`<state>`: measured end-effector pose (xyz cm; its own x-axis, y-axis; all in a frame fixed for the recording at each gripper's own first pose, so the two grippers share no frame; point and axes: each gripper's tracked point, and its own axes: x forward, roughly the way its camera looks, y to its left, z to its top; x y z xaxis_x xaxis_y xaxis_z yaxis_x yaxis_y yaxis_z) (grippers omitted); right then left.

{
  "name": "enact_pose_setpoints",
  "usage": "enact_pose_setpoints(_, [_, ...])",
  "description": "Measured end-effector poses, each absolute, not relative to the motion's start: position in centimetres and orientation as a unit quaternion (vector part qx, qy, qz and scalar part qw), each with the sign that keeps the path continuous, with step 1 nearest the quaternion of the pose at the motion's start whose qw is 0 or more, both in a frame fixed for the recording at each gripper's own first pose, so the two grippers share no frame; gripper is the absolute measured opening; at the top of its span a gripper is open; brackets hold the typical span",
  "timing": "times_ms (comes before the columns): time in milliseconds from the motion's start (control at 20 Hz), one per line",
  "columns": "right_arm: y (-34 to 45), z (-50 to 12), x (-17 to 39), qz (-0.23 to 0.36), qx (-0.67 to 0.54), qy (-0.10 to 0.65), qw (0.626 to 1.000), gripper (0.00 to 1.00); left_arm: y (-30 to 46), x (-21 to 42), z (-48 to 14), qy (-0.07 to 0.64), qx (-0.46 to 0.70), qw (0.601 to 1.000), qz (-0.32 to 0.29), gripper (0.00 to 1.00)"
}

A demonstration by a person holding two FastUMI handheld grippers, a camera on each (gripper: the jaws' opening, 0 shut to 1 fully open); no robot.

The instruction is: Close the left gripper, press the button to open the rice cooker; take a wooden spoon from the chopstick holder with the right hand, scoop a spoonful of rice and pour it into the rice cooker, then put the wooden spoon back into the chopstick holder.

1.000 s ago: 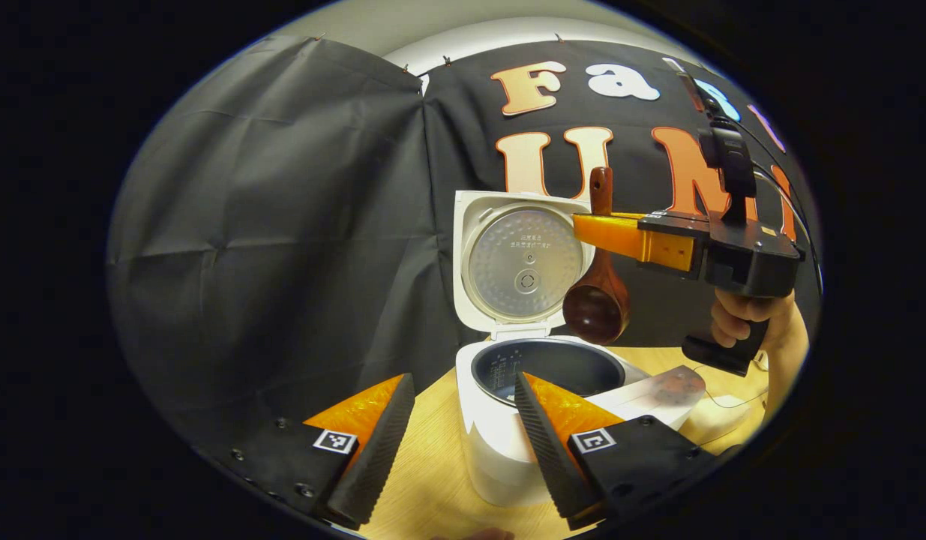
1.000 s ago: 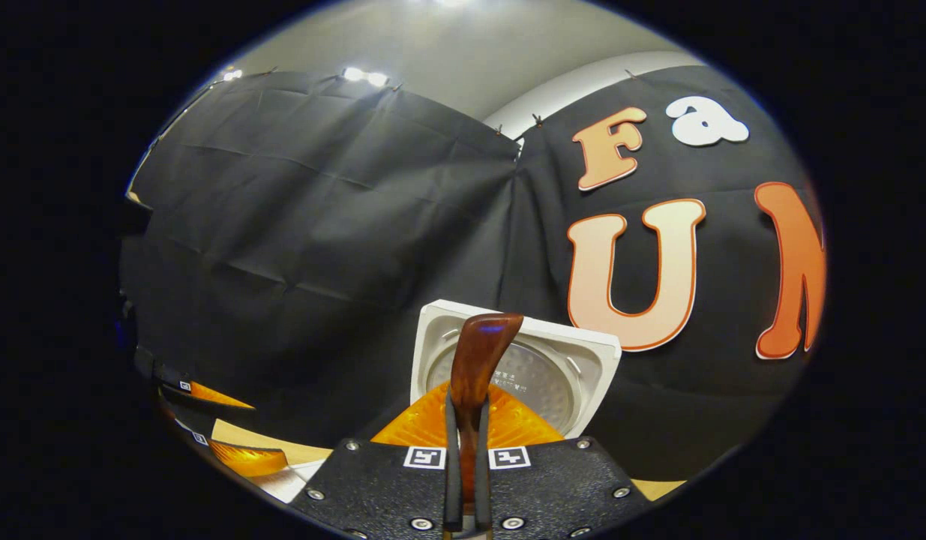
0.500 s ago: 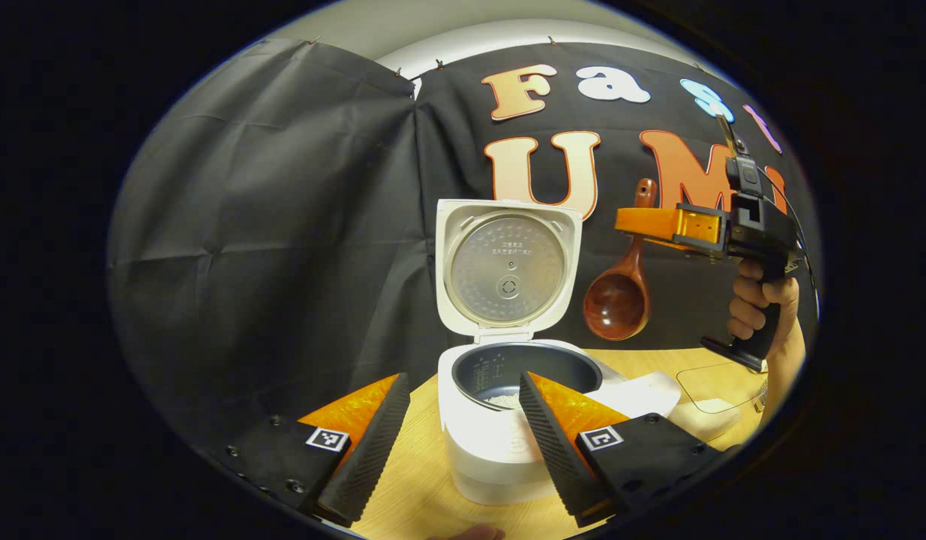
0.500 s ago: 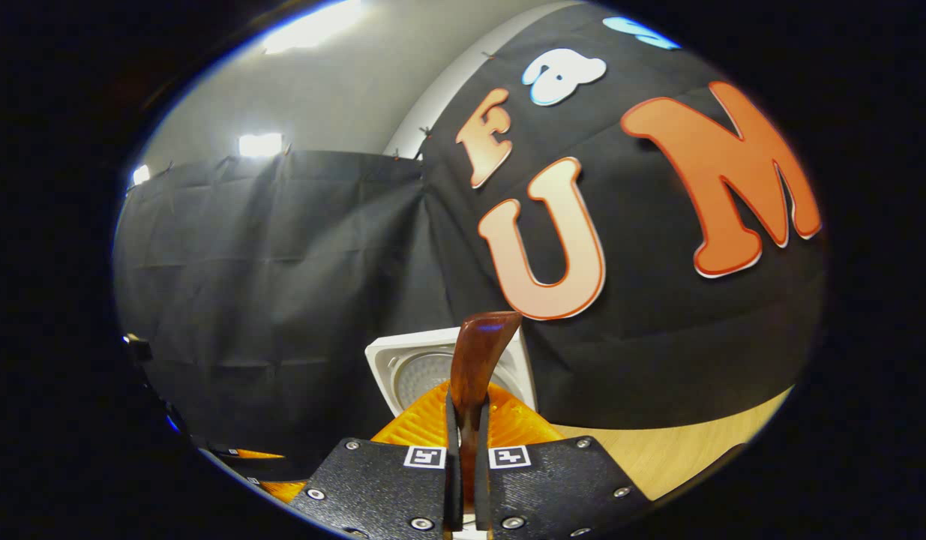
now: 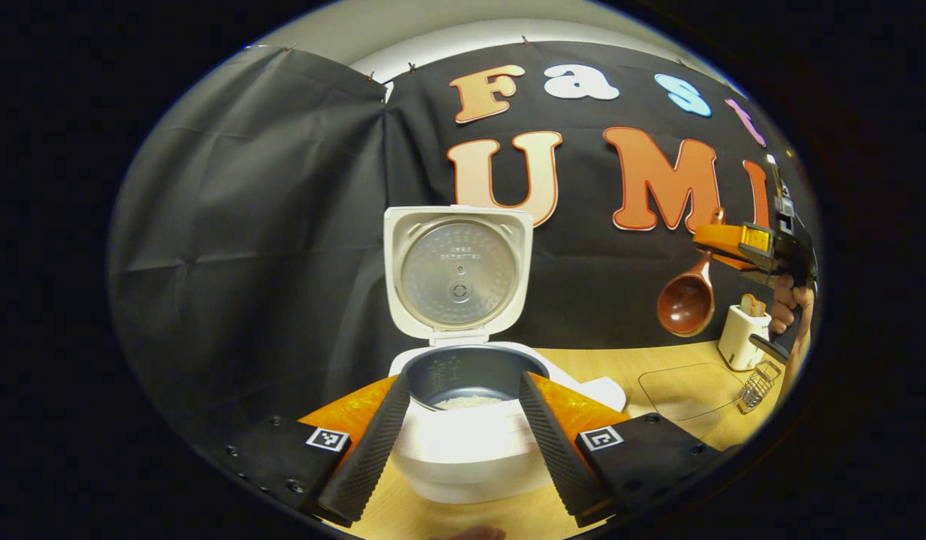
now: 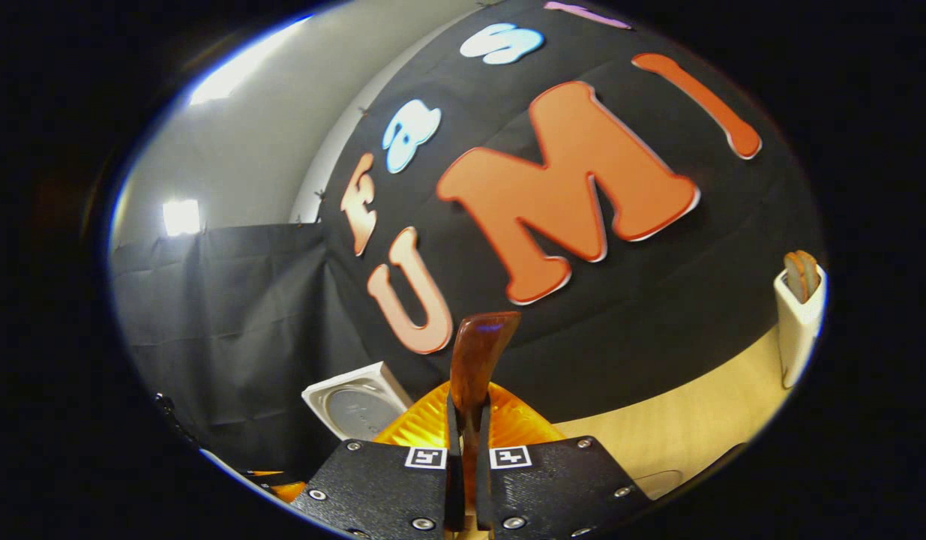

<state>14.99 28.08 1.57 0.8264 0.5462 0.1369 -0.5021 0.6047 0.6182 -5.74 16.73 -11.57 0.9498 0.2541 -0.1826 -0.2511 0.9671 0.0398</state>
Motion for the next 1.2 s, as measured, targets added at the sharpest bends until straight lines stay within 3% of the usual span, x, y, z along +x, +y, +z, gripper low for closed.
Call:
enact_pose_setpoints(600, [4.4,-3.9,13.0,0.087,0.321,0.012,0.943,0.06,7.5,-2.8,-11.2,0.097,0.013,0.994,0.053,0.95])
enact_pose_setpoints(1200, [0.0,-13.4,12.6,0.01,0.313,0.058,0.948,0.06,6.5,-2.1,-12.0,0.106,0.015,0.992,0.062,0.96])
